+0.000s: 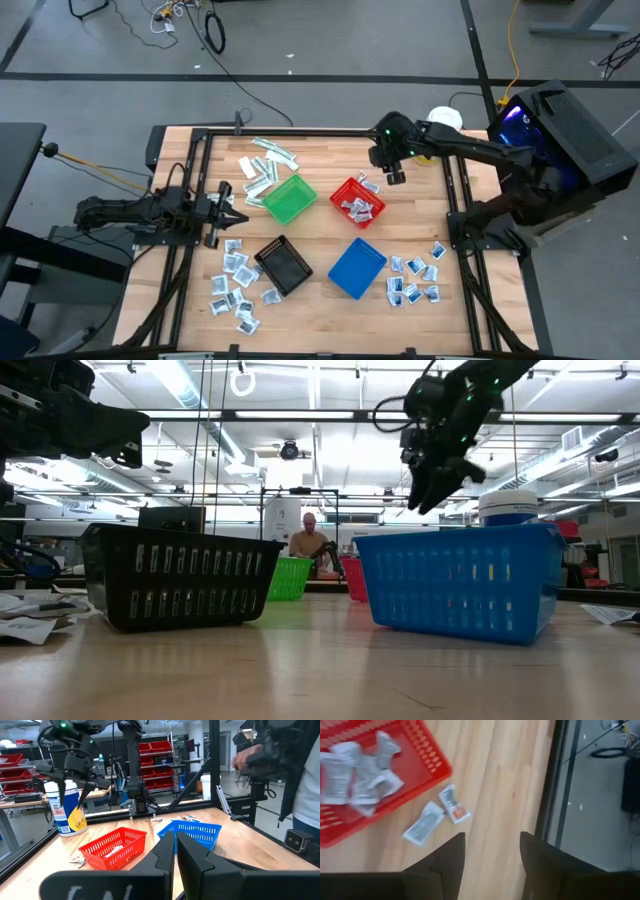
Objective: Pick & Place First Aid Supplies
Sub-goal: Put the orange ointment pack into the red bin
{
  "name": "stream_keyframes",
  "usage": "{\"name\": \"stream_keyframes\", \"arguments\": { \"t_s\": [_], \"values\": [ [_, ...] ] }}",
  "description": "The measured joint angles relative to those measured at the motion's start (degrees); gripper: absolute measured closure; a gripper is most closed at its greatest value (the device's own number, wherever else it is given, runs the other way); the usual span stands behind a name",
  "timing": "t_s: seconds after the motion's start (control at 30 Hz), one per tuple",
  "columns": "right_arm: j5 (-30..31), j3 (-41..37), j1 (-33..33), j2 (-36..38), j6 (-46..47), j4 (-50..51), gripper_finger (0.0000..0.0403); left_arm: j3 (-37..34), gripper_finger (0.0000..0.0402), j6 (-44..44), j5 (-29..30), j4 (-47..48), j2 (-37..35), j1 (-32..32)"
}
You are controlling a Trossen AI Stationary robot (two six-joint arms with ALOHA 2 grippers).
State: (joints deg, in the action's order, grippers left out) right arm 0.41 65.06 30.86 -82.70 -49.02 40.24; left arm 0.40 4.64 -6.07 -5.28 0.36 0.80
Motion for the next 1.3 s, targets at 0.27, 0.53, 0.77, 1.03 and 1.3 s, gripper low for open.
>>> {"name": "stream_keyframes", "arguments": {
  "t_s": [0.27, 0.53, 0.77, 1.03, 1.3],
  "values": [
    [0.34, 0.0, 4.78, -6.95, 5.55, -13.46, 0.0211, 0.01, 0.0376, 0.0, 0.01, 0.0, 0.0, 0.0],
    [-0.86, 0.0, 7.59, -10.16, 9.22, -21.24, 0.0211, -0.01, 0.0376, 0.0, -0.02, 0.0, 0.0, 0.02],
    [-7.35, 0.0, 8.95, -11.9, 7.37, -15.69, 0.0211, 0.0, 0.0376, 0.0, -0.02, -0.02, -0.01, 0.0],
    [-13.96, 5.65, 9.9, -17.38, 6.49, -5.43, 0.0211, 0.01, 0.0376, 0.0, -0.01, 0.0, 0.0, 0.0],
    [-14.99, 10.35, 9.83, -22.09, 6.69, -3.06, 0.0199, -0.01, 0.0376, 0.0, 0.01, 0.0, 0.0, 0.0]
  ]
}}
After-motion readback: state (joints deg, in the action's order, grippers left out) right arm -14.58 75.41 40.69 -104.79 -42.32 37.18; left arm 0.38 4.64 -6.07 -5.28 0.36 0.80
